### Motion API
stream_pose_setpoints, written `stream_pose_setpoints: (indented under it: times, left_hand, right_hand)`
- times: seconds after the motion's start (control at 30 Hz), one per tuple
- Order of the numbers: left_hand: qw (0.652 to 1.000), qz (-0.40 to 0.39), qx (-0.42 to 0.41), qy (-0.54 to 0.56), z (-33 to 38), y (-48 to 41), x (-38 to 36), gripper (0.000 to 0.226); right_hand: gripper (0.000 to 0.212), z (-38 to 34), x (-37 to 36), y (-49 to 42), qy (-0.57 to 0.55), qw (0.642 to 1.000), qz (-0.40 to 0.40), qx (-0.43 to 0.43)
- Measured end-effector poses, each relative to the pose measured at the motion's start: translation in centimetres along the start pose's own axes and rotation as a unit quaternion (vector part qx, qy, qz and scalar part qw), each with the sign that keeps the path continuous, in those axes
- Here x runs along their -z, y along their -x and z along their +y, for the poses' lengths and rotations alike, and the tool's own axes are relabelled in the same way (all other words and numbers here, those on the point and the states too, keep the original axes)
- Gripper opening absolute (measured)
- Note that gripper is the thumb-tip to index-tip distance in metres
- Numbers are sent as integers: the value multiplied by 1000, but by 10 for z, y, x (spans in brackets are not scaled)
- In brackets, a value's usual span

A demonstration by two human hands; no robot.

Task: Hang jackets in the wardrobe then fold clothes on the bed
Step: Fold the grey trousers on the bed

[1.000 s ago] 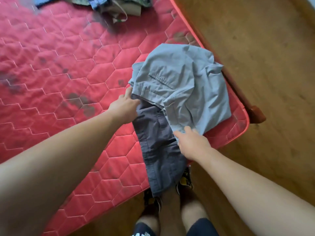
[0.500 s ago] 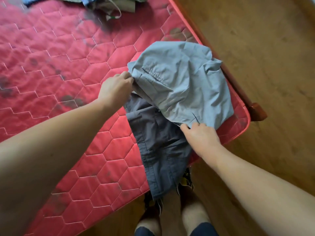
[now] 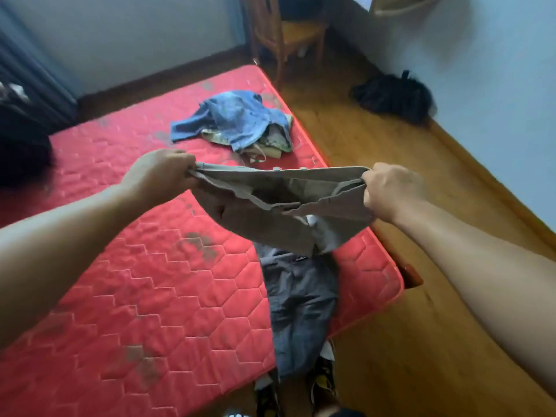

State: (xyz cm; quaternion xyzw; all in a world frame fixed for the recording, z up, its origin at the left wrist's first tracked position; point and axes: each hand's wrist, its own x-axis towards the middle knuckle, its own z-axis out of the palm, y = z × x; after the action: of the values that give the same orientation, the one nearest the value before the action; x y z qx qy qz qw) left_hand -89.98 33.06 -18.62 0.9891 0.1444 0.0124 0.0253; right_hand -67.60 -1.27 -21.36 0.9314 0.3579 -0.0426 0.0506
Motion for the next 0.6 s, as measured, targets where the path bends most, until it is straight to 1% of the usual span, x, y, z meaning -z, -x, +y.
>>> stream_pose_setpoints:
  times: [0.1,0.13,0.2,0.27,0.3,0.33,0.37,0.43,0.47,0.5,0.53,0.57,0.6]
  left_hand:
    - [997,55,-10,50,-29,42,84,24]
    - [995,76,1,69,-37,57,110,24]
    - [988,110,52,93,-50,87,157,27]
    - [984,124,79,99,-58,119,200,24]
    - [983,126,92,96,-63,134,220,20]
    - [982,124,104,92,-67,150,239,10]
    - [982,119,115,89,-74,165,256,10]
    - [982,119,131,71,-88,190,290,48]
    - [979,127,146,69,-94,202,305,59]
    - [975,137,159,78,-101,213,318,62]
    - [969,147,172,96,-107,223,332,57]
    - [964,159,184,110,-109,232,345,47]
    - [960,171,193,114,-109,241,356,31]
  right_hand:
    - [27,-32,83,-6,-9,998,51,37]
    - [27,-43,108,-7,-15,996,72,50]
    - [26,-64,155,-7,-36,991,105,77]
    - [24,-86,198,-9,-57,984,124,110]
    - [22,-98,218,-8,-66,980,132,134]
    - [18,-110,238,-8,-75,975,138,160]
    - [15,-123,256,-6,-87,968,143,188]
    - [10,-146,287,-2,-114,950,158,243]
    - [12,-156,301,-1,-123,942,167,264]
    - [16,-167,313,-1,-127,935,178,279]
    - [22,-176,326,0,-129,931,188,287]
    - [26,-185,337,1,-133,926,198,294]
    - [30,-194,347,2,-139,920,210,301]
